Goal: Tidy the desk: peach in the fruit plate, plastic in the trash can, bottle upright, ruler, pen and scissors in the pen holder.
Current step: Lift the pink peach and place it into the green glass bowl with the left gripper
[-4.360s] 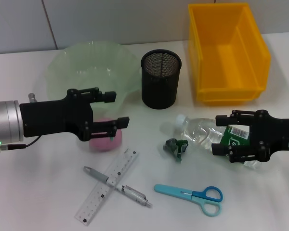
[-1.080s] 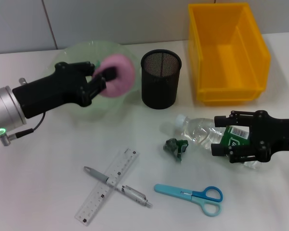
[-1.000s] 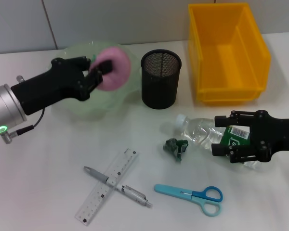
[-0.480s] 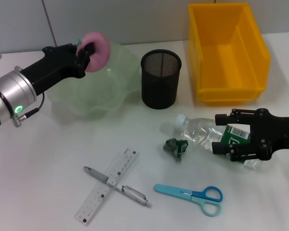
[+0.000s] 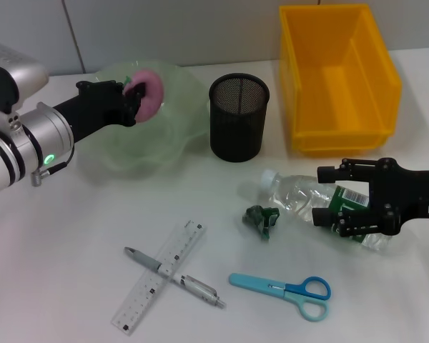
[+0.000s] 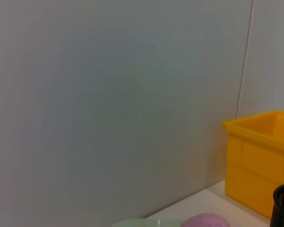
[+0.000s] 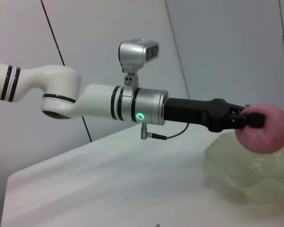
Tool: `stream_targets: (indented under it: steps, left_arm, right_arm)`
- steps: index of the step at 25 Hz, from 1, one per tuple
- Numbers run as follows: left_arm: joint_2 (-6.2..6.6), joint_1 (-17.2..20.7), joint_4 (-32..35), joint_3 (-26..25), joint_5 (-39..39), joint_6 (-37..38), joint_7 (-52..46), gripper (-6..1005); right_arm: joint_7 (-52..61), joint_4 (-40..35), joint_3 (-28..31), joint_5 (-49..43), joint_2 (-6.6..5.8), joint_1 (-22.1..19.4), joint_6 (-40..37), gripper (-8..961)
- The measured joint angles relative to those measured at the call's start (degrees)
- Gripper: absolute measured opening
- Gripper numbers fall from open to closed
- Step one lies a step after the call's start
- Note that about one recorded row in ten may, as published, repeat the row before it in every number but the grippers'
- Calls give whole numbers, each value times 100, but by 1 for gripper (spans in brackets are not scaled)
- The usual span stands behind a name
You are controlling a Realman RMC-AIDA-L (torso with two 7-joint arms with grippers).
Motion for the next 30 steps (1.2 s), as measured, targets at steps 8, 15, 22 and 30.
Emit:
stream_targets:
  steps: [8, 15, 22, 30]
  left_arm:
    - [-5, -4, 43, 18, -1, -16, -9, 214]
    - [-7, -5, 54, 22, -1, -21, -31, 448]
    - [-7, 14, 187, 22, -11, 10, -159, 681]
    - [14, 88, 309, 9, -19, 277, -416, 832]
  right_arm:
    - [-8, -6, 0, -10, 10, 3, 6, 821]
    - [-16, -9, 0, -15, 18, -11, 6, 821]
    - [-20, -9, 0, -24, 19, -17, 6, 821]
    - [116, -74, 83, 2, 19, 26, 17, 821]
